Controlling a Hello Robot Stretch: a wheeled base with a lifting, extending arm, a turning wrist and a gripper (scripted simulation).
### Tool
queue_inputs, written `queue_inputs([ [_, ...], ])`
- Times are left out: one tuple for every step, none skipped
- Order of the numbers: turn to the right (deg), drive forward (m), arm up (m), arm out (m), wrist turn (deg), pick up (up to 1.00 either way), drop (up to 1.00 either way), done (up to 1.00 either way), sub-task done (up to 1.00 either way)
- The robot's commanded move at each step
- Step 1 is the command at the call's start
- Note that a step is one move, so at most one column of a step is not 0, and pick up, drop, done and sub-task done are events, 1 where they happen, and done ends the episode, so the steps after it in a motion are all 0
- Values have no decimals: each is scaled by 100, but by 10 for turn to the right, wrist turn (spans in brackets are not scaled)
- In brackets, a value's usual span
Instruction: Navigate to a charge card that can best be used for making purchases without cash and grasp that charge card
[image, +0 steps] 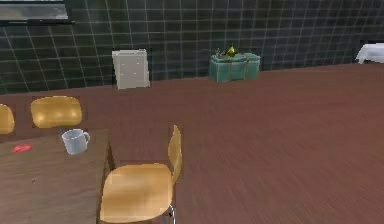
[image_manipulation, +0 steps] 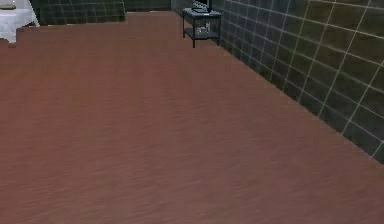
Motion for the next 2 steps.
queue_inputs([
  [150,0,0,0,0,0,0,0,0],
  [0,75,0,0,0,0,0,0,0],
])
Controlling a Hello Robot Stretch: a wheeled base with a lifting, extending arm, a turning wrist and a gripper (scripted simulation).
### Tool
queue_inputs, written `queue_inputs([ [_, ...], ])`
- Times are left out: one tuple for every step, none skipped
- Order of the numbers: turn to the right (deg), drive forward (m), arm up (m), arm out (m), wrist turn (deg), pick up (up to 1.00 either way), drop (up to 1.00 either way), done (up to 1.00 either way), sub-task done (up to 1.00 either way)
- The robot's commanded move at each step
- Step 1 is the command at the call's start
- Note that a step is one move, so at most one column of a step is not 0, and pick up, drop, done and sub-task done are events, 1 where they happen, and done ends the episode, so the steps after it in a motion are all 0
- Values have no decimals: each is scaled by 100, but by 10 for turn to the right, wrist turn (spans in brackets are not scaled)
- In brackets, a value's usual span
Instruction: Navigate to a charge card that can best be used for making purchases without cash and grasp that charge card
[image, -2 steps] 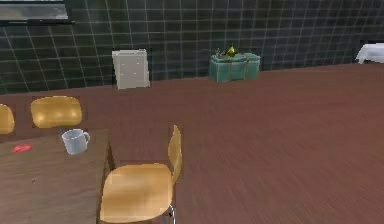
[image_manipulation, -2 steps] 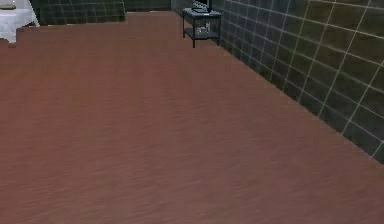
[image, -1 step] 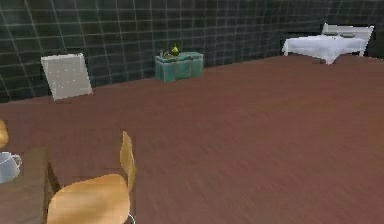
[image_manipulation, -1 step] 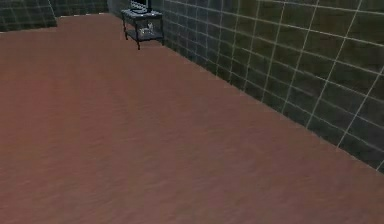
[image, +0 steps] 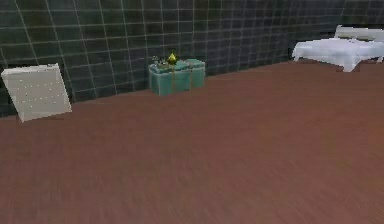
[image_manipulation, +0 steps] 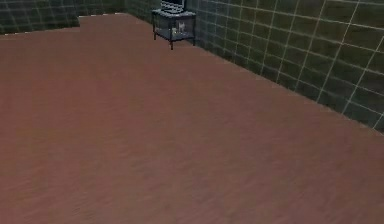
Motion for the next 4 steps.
queue_inputs([
  [-150,0,0,0,0,0,0,0,0],
  [0,30,0,0,0,0,0,0,0],
  [-150,0,0,0,0,0,0,0,0],
  [0,20,0,0,0,0,0,0,0],
])
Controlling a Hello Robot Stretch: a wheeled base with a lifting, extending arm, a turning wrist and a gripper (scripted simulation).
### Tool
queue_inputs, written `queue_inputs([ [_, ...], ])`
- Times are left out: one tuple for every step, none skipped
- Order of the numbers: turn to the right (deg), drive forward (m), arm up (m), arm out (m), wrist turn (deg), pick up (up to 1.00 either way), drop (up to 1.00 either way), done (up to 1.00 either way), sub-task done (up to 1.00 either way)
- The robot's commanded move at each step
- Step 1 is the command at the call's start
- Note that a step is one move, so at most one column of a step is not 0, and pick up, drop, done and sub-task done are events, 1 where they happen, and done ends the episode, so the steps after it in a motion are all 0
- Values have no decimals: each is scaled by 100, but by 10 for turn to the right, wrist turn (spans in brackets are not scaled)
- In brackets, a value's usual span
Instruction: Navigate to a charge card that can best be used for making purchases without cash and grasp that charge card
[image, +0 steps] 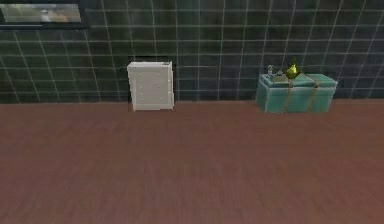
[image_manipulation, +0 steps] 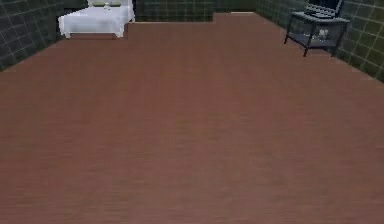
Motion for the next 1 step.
queue_inputs([
  [-450,0,0,0,0,0,0,0,0],
])
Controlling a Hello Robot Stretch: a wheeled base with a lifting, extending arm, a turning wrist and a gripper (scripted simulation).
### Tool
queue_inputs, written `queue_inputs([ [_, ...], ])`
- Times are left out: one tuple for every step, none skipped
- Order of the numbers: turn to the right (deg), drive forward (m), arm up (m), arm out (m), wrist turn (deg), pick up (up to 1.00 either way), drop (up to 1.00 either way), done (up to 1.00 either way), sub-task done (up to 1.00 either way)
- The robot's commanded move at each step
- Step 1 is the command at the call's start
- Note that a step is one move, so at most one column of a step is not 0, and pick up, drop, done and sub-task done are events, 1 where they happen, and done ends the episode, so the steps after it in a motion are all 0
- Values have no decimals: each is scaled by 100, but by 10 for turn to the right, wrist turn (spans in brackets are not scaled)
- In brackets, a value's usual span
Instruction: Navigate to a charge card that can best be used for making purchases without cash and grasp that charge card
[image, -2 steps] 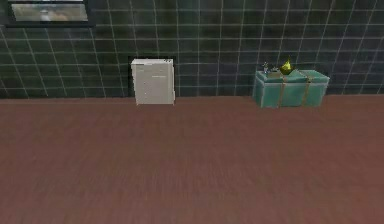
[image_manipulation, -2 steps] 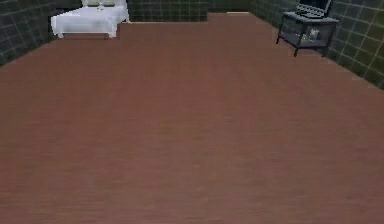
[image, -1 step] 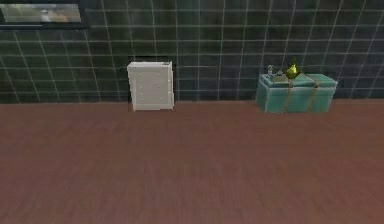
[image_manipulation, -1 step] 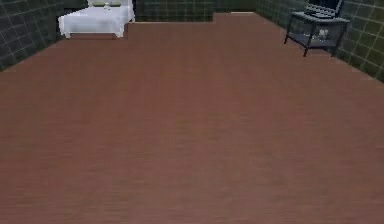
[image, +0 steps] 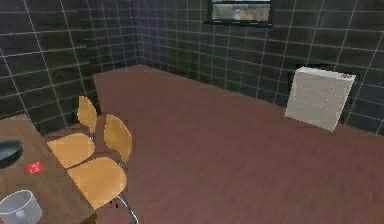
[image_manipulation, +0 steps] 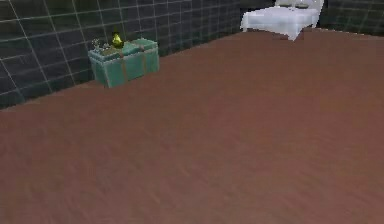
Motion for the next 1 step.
queue_inputs([
  [-120,0,0,0,0,0,0,0,0],
])
